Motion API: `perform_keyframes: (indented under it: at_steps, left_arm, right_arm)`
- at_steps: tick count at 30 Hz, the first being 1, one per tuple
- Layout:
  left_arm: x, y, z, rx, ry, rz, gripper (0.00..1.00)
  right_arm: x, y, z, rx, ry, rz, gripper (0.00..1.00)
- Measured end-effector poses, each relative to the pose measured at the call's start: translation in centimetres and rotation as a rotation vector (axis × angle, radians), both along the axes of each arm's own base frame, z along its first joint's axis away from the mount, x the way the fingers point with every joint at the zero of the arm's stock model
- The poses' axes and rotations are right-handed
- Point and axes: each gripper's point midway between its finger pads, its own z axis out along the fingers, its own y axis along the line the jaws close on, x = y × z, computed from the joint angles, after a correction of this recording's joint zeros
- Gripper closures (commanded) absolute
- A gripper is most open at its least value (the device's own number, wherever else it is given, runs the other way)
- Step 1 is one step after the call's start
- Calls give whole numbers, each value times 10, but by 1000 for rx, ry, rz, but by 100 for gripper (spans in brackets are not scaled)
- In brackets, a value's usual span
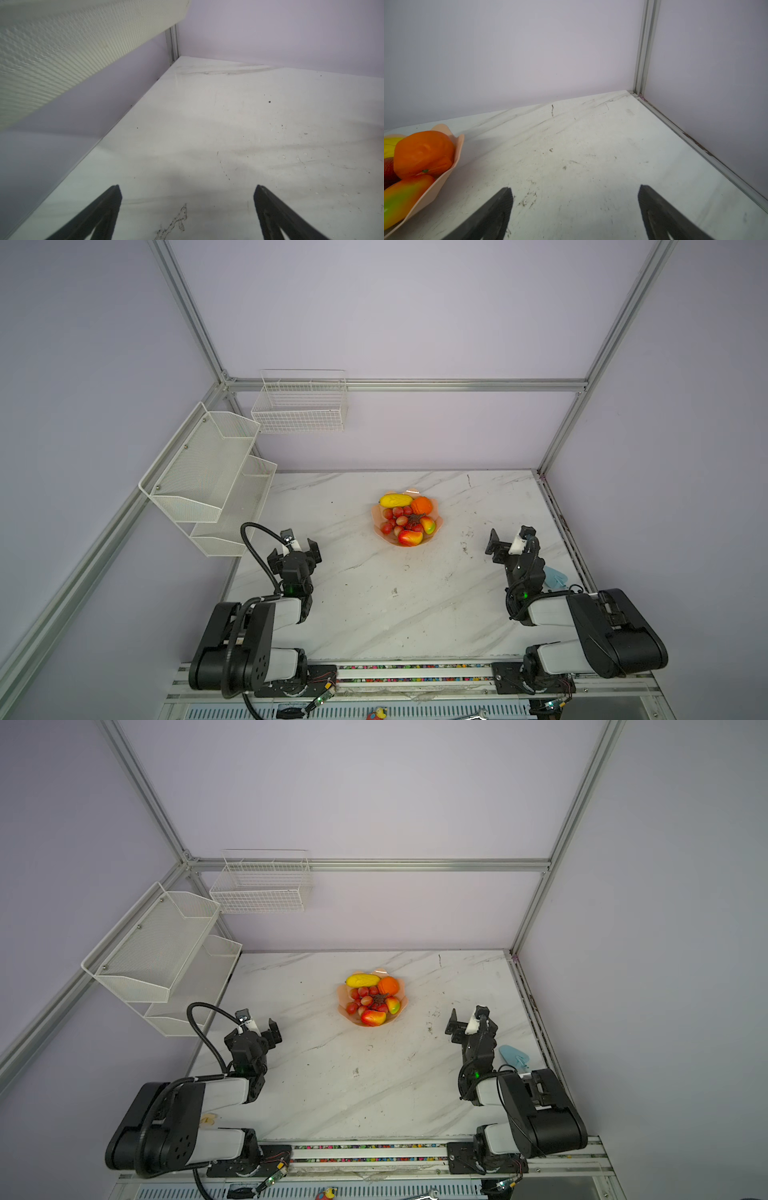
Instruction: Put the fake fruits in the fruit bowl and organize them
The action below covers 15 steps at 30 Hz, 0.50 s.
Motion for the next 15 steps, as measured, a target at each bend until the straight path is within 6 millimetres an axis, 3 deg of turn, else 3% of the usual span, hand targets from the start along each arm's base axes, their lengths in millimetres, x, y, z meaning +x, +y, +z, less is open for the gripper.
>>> perform_keyframes:
  at_steps: [2, 4, 11, 13, 15]
  left_arm:
    - [1, -2, -25, -1, 66, -25, 0]
    - [-2, -6, -37, -8, 116, -46, 0]
    - [17, -12, -14, -2, 35, -90, 0]
    - [18, -13, -11, -2, 26, -93, 0]
    - [19, -13, -11, -3, 25, -95, 0]
  right_arm:
    - [8, 5, 2, -21, -11, 24, 3]
    - [14, 8, 10, -38, -42, 37, 3]
    - [21, 10, 22, -70, -96, 50, 3]
    - [27, 10, 14, -80, -95, 59, 3]
    - [35, 11, -7, -88, -57, 63, 3]
